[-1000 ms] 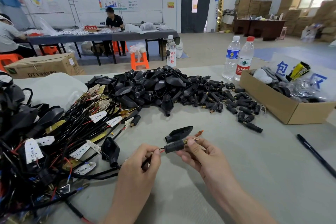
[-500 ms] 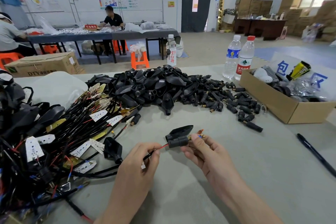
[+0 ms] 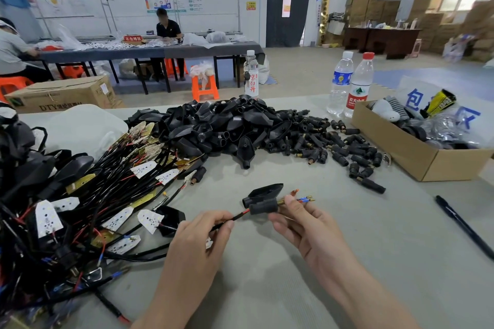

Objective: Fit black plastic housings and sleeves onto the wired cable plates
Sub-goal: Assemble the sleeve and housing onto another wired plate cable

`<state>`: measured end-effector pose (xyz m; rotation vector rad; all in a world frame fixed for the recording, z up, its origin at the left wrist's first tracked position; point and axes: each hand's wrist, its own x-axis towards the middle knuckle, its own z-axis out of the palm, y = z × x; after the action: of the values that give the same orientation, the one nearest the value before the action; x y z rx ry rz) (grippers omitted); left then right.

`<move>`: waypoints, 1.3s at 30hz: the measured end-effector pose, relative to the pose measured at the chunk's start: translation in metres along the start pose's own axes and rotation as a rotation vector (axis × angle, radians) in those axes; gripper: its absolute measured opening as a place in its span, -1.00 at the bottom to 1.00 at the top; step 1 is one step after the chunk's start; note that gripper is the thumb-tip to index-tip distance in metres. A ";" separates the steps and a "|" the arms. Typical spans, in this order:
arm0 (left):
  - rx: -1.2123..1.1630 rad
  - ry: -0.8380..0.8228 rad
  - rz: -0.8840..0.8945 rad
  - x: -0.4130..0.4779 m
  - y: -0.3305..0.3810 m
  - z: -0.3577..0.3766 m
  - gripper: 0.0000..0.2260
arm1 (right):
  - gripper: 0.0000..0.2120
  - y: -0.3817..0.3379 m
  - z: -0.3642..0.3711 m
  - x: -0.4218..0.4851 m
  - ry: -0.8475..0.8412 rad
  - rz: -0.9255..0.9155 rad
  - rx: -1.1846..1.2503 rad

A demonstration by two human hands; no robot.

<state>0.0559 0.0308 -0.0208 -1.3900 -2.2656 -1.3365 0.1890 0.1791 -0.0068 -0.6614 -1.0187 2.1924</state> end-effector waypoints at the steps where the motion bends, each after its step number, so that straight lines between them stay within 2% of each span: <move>1: 0.007 0.006 0.022 0.000 0.000 0.000 -0.93 | -0.62 0.001 0.001 0.000 -0.010 0.016 -0.004; 6: 0.000 0.001 0.043 -0.001 -0.005 0.002 -0.94 | -0.60 0.004 0.002 0.001 -0.024 0.011 -0.048; 14: -0.008 -0.026 0.033 0.000 -0.005 0.004 -0.89 | -0.77 0.001 -0.002 0.001 0.131 -0.095 -0.215; 20: 0.085 -0.013 0.079 0.000 -0.009 0.003 -0.95 | -0.76 -0.003 -0.005 0.002 0.181 -0.111 -0.244; 26: 0.229 -0.002 0.211 0.005 -0.022 0.002 -0.73 | -0.73 -0.005 -0.010 0.006 0.214 -0.125 -0.246; 31: 0.321 0.105 0.293 0.007 -0.027 0.005 -0.58 | -0.72 -0.003 -0.013 0.008 0.212 -0.123 -0.265; 35: 0.321 0.155 0.381 0.009 -0.029 0.005 -0.72 | -0.76 -0.003 -0.011 0.009 0.225 -0.161 -0.335; 39: 0.326 0.182 0.418 0.009 -0.031 0.007 -0.77 | -0.79 -0.001 -0.010 0.010 0.217 -0.186 -0.357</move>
<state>0.0286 0.0364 -0.0384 -1.4500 -1.8381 -0.8767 0.1894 0.1912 -0.0135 -0.9032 -1.3103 1.7516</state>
